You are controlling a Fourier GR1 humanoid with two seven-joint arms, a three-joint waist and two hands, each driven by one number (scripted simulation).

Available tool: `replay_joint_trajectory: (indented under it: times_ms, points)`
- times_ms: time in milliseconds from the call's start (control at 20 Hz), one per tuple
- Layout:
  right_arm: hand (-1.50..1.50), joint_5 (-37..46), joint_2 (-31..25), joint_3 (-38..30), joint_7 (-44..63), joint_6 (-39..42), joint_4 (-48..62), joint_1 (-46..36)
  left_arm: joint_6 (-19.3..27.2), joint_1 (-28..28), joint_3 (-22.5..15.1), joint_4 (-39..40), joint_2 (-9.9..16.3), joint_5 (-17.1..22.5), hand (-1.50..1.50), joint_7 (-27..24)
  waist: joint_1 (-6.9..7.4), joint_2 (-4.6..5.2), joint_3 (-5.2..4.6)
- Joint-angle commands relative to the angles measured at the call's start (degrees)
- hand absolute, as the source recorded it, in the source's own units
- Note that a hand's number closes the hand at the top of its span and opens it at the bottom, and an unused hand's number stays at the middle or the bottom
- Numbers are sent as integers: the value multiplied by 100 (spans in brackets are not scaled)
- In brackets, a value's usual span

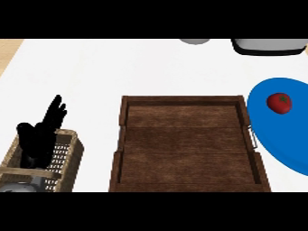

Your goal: Pick the tomato from the tray and place it in the plate

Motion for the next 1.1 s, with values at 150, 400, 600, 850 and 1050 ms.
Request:
replay_joint_trajectory:
  times_ms: [150, 400, 600, 850, 1050]
  points:
    - [-150, 5, -267, 14, -320, 220, 382, -174, -163, 248, -126, 211, -207, -35, 0, 1, 12, 74, -83]
    - [-150, 289, 84, 175, -154, -602, 572, -415, 8, -213, -153, 316, -396, -102, 0, 415, 12, 83, -83]
    - [-150, 431, -93, 192, -373, -776, 667, -232, -113, -164, -58, 367, -264, -114, 0, 413, -17, 80, -84]
    - [-150, 587, 65, 314, -445, -1083, 884, -305, -229, -224, -19, 666, -398, -59, 0, 51, -16, 88, -85]
    - [-150, 556, -169, 204, -792, -1042, 1056, -9, -47, 122, -85, 346, -438, -258, 0, -32, -17, 74, -84]
